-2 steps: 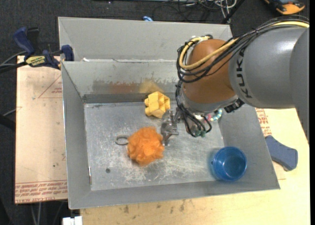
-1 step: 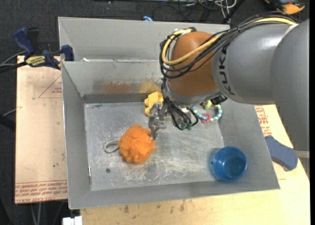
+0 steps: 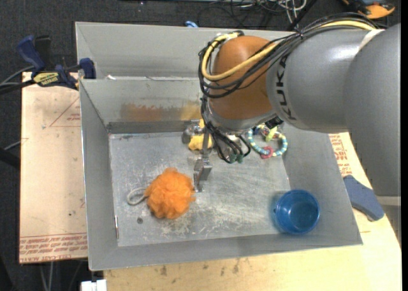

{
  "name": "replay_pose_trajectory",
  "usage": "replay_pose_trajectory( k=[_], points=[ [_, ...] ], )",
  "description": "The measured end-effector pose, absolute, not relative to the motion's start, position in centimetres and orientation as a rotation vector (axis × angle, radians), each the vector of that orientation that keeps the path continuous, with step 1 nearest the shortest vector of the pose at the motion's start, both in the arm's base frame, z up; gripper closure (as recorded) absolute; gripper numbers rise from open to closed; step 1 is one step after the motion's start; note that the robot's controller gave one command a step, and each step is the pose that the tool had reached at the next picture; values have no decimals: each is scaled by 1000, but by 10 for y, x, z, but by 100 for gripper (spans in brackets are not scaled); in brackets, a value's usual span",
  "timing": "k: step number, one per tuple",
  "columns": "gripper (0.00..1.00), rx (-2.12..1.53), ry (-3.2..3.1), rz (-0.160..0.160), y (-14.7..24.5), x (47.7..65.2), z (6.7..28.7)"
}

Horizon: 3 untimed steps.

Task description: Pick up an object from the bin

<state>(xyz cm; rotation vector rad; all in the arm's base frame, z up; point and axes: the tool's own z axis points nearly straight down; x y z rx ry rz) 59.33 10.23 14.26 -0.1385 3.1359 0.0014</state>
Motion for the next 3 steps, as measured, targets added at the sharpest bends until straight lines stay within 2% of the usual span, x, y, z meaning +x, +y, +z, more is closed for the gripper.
replay_pose_trajectory(
  k=[1, 2, 3],
  points=[
    [0, -163, 3134, 1, 94, 595, 142],
    [100, -301, 3128, 3, 178, 555, 75],
    [100, -300, 3128, 3, 178, 555, 75]
  ],
)
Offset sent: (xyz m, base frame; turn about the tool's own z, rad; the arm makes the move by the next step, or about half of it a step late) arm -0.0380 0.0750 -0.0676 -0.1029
